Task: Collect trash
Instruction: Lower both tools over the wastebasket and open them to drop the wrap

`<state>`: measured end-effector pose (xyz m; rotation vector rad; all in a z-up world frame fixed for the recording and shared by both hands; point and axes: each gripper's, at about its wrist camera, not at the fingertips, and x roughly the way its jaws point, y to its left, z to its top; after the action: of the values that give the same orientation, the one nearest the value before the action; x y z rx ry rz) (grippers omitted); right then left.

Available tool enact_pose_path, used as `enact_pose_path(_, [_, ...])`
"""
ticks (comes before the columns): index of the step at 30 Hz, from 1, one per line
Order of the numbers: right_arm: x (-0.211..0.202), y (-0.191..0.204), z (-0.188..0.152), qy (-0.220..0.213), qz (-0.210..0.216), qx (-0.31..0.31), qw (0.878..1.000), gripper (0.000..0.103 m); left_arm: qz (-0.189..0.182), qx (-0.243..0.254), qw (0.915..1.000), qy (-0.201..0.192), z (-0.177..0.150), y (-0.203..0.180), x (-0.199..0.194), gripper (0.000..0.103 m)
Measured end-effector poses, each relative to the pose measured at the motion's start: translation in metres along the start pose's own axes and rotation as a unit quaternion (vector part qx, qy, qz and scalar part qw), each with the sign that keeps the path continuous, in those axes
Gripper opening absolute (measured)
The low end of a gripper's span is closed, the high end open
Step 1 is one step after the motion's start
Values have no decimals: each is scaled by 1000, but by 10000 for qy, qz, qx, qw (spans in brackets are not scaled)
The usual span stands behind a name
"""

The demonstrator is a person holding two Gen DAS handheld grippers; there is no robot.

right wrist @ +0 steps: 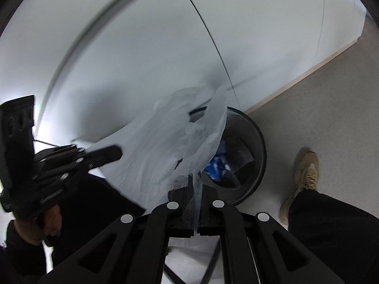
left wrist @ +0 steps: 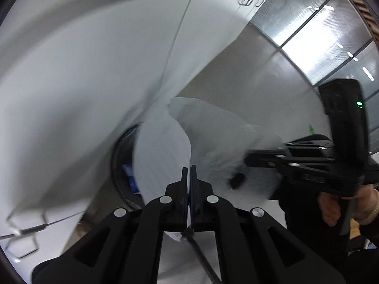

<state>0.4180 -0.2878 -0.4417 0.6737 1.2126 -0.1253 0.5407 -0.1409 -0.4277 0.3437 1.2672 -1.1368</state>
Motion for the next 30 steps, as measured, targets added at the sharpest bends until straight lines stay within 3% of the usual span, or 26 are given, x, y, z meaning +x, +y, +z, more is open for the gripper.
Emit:
enact_pose_path(3, [20,-7,14,250,-5,74,9997,6,30,-62,9999,135,2,4,21,2])
enact_pose_path(7, [41,-9,25,468,-550,-168,9972,6,198,-202,9988,402,-10,17,39,2])
enact_pose_path(12, [53,-6,34,732,-772,-617,9924,8,309,-353,9967,658,-4,17,52,2])
enact_pose_path(14, [54,-2,42,784,-780,-626,9919,16,376,-394,9956,758,-3,18,55,2])
enact_pose_path(17, [50,-4,46,820,-881,-661,9905,21,402,-255,9958,785,-5,15,58,2])
enact_pose_path(18, [45,-8,47,808,-917,-684,9902,26,384,-281,9957,801,-5,16,59,2])
enact_pose_path(19, [43,-8,47,825,-949,-685,9897,42,372,-306,9954,831,-5,15,60,4])
enact_pose_path(20, [43,-5,45,841,-986,-692,9891,53,410,-310,9951,842,-4,16,60,9])
enact_pose_path(21, [42,-1,44,839,-1027,-726,9885,57,484,-324,9948,837,-4,17,60,21])
enact_pose_path(22, [40,1,44,843,-1080,-794,9874,65,543,-339,9947,809,-1,22,54,68])
enact_pose_path(23, [37,3,41,830,-1164,-896,9857,70,637,-382,9948,698,0,23,50,100])
enact_pose_path(24, [35,5,40,815,-1236,-961,9843,72,518,-459,9958,592,0,25,46,95])
enact_pose_path(25, [30,7,39,786,-1328,-1021,9827,79,97,-576,9965,596,1,29,42,95])
enact_pose_path(26, [28,9,39,756,-1390,-1050,9818,87,-76,-666,9960,592,1,30,40,96])
enact_pose_path(30, [12,13,36,555,-1463,-1070,9819,93,-82,-619,9966,544,-1,25,35,98])
